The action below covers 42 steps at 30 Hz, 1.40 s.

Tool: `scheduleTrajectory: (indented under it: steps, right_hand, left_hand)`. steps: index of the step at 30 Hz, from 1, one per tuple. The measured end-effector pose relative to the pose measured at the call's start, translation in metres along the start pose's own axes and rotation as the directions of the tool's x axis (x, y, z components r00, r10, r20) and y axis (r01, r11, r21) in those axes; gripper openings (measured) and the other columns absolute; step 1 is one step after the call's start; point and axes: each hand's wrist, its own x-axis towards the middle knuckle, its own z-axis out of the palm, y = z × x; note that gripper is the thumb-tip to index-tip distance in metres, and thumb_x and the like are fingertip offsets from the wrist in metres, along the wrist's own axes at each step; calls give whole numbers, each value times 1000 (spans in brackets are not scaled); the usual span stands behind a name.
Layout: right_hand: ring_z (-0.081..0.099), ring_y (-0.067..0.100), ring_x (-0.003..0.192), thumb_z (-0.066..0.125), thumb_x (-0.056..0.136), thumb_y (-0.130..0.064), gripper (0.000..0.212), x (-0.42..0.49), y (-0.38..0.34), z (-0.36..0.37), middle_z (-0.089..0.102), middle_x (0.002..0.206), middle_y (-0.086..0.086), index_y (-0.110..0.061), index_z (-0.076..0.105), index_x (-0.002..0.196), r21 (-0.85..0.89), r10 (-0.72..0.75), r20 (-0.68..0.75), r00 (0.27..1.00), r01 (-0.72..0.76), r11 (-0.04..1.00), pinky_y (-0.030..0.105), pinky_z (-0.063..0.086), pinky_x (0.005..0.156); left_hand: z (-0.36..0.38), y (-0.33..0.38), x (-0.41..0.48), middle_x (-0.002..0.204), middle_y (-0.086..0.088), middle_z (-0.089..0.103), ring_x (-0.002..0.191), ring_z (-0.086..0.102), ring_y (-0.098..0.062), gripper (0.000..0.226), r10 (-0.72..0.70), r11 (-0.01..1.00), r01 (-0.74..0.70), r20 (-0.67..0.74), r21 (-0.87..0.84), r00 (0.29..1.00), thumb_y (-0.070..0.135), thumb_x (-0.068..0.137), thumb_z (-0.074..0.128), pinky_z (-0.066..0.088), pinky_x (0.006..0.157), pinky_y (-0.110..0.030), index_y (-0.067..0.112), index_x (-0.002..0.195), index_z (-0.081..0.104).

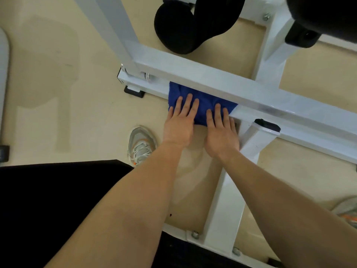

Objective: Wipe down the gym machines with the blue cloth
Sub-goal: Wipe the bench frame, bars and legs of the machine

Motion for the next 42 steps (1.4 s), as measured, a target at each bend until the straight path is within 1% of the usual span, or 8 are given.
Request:
scheduleTrajectory:
  steps: [8, 11, 14, 19, 24, 29, 36, 42]
  right_hand:
    - [-1, 33, 152, 49, 91, -24, 91, 47, -77, -24, -4, 166, 9, -24, -13, 158, 21, -147, 1, 989, 147, 989, 47, 2, 124]
    - [21, 36, 139, 54, 86, -30, 92, 56, -79, -27, 19, 154, 13, -19, -2, 159, -115, -119, -49, 992, 113, 987, 51, 9, 122]
    - [26, 38, 135, 55, 85, -29, 87, 52, -71, -26, 24, 149, 14, -12, 9, 157, -158, -85, -81, 993, 71, 985, 52, 12, 121]
    - [-7, 33, 153, 46, 93, -26, 81, 36, -64, -10, -10, 165, 17, -5, 2, 158, -53, -82, -50, 995, 80, 995, 48, 3, 125]
    - [-17, 29, 152, 47, 93, -26, 88, 42, -66, -11, -21, 164, 12, -14, -12, 158, 4, -151, 17, 988, 151, 989, 46, 1, 125]
    - [-21, 29, 151, 45, 95, -21, 87, 36, -61, -10, -25, 163, 11, -14, -16, 157, 25, -86, 20, 996, 85, 996, 45, -3, 124]
    - [-16, 33, 152, 52, 97, -31, 94, -3, 0, 3, -26, 161, 20, -2, -17, 154, 185, 328, 85, 941, -338, 923, 44, -1, 123]
    - [-18, 36, 151, 50, 93, -53, 102, 11, -11, -8, -24, 161, 21, -4, -15, 156, 209, 251, 76, 965, -262, 942, 46, -1, 123]
  left_hand:
    - [-36, -72, 10, 165, -5, 12, 152, 4, -30, 64, -190, 978, 194, -65, 78, 980, 19, 98, 39, 13, 122, -47, 21, 157, 17]
    - [-46, -74, 14, 155, -11, 38, 146, 26, -35, 53, -157, 987, 158, -134, -1, 978, 11, 92, 48, 30, 116, -47, 14, 145, 46]
    - [-44, -70, 14, 135, -15, 57, 126, 48, -37, 39, -145, 989, 132, -260, -68, 955, 9, 86, 53, 51, 93, -45, 8, 124, 64]
    - [-24, -63, 10, 156, -18, 31, 144, 28, -37, 64, -74, 996, 81, -150, 36, 986, 18, 87, 54, 34, 113, -52, 10, 148, 38]
    - [-24, -78, 10, 165, -9, 7, 151, 8, -31, 75, -159, 985, 162, -46, 64, 986, 25, 93, 47, 21, 120, -50, 17, 158, 10]
    - [-26, -72, 12, 165, -8, 4, 151, 5, -32, 74, -106, 989, 107, -17, 101, 994, 25, 95, 47, 18, 121, -51, 20, 158, 8]
    - [-7, 14, 12, 166, -7, 1, 152, 0, -31, 72, 133, 990, -136, 68, 45, 989, 24, 98, 48, 15, 122, -43, 19, 158, 7]
    - [-12, 2, 11, 165, -7, -2, 152, -1, -27, 78, 116, 993, -118, 71, 23, 991, 31, 96, 53, 11, 123, -42, 22, 158, 7]
